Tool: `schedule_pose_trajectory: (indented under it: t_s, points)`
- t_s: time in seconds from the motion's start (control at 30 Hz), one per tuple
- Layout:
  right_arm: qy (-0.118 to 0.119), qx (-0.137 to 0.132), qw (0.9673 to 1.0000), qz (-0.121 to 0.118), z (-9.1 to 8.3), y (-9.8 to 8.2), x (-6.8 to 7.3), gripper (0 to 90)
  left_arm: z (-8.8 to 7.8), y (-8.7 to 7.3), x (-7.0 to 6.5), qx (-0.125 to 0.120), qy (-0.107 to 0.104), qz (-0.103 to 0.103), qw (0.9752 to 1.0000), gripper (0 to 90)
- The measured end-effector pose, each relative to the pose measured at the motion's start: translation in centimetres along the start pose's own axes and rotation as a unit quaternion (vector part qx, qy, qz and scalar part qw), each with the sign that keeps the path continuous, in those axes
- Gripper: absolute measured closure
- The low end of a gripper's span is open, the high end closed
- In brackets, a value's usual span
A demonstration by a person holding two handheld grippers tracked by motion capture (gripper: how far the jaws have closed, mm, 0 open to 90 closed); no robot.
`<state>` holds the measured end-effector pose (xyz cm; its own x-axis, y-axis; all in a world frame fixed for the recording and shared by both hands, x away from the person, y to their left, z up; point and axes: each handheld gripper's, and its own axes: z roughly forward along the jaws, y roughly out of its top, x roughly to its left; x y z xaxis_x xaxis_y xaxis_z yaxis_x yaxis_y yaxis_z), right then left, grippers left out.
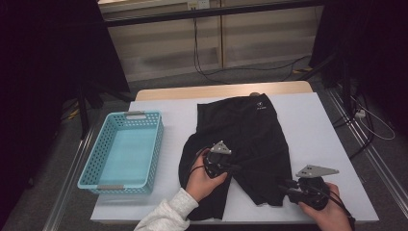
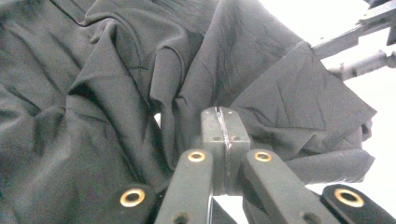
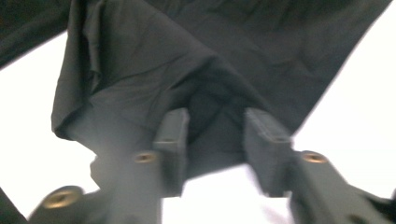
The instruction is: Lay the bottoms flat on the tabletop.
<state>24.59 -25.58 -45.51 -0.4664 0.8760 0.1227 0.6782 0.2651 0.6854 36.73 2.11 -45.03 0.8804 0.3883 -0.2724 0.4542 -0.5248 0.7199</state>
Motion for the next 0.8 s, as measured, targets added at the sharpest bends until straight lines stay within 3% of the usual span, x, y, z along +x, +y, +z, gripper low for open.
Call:
schedule_pose_trajectory:
  t_s: [0.07,0.13,0.23,0.27,0.33,0.4,0.6,0.8]
  points:
    - [-0.003,-0.013,0.9998,-0.015,0.6,0.1,0.5,54.8,0.0,0.0,-0.1,0.001,0.000,0.001,1.0000,90.0]
    - [-0.019,-0.006,0.9990,-0.039,1.0,0.4,1.0,59.5,0.1,0.0,-0.2,0.002,0.000,0.003,1.0000,90.0]
    - [-0.011,-0.009,0.9985,-0.054,1.3,0.6,1.4,85.0,0.3,0.0,-0.4,0.003,-0.001,0.004,1.0000,90.0]
    - [-0.004,-0.010,0.9984,-0.055,1.3,0.5,1.4,88.0,0.2,0.0,-0.4,0.002,-0.001,0.004,1.0000,90.0]
    - [0.005,-0.011,0.9990,-0.043,1.2,0.5,1.1,89.7,0.2,0.1,-0.4,0.001,0.000,0.003,1.0000,90.0]
    - [-0.005,-0.012,0.9993,-0.034,0.8,0.5,0.6,90.0,0.0,0.1,-0.3,-0.002,0.001,0.000,1.0000,90.0]
    - [-0.011,-0.041,0.9991,0.001,-1.9,0.5,-1.6,90.0,-0.5,0.3,0.0,-0.012,-0.002,-0.005,0.9999,90.0]
    - [-0.007,-0.027,0.9995,-0.014,-3.0,0.2,-2.0,90.0,-0.1,0.3,-0.6,-0.005,-0.019,0.001,0.9998,90.0]
